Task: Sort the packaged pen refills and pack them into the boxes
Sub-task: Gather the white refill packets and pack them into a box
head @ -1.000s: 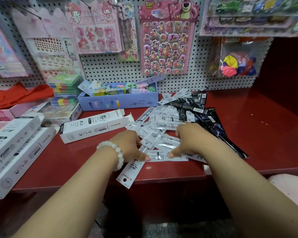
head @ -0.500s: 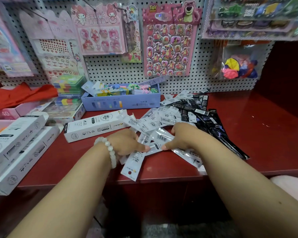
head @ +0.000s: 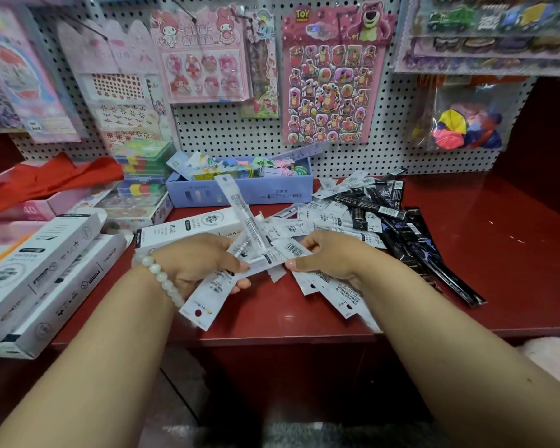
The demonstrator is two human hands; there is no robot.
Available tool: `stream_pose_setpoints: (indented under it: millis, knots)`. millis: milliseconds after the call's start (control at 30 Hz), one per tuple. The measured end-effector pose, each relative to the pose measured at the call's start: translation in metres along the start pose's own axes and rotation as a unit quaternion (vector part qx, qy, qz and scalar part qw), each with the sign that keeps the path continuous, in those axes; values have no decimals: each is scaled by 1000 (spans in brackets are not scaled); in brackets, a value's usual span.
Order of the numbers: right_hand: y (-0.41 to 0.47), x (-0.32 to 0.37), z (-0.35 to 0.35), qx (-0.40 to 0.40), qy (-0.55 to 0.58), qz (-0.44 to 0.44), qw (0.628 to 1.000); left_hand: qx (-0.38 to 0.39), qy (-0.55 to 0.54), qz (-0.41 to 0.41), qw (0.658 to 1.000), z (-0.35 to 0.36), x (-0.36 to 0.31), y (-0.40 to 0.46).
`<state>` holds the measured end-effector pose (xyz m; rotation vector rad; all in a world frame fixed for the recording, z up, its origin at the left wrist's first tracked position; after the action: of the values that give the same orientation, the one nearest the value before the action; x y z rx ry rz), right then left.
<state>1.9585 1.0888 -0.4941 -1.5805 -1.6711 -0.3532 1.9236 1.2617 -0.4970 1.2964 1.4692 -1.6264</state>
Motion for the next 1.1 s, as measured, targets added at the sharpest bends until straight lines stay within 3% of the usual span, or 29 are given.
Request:
stream_pose_setpoints:
  millis: [100, 233, 467, 633, 767, 967, 1100]
  knots:
    - [-1, 9, 2, -4, -10, -10, 1000, 27, -12, -2, 1000, -12, 1, -9]
    - [-3, 18, 19, 22, -18, -14, 999, -5, -6, 2, 1000, -47, 2, -19]
    - [12, 33, 50, 53, 177, 1, 983, -50, -70, 45, 995, -52, 8, -12]
    - [17, 55, 36, 7, 9, -45, 999, -50, -71, 68, 994, -56, 8, -9]
    - [21, 66, 37, 20, -42, -56, 997, -54, -94, 106, 988, -47, 6, -6]
    - [27, 78, 48, 11, 143, -49, 988, -98, -166, 150, 970, -25, -5, 4]
    - [28, 81, 40, -40, 217, -52, 974, -150, -223, 201, 942, -10, -18, 9]
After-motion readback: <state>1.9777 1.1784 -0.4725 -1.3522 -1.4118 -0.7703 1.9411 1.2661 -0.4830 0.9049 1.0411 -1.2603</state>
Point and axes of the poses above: each hand's wrist, its own y-axis towards the middle knuckle, its own z-axis out of the palm, x = y × z, the point moved 9 cm from there along y, towards the middle knuckle, and after that the axes turned 6 degrees about z, right-handed, at the moved point
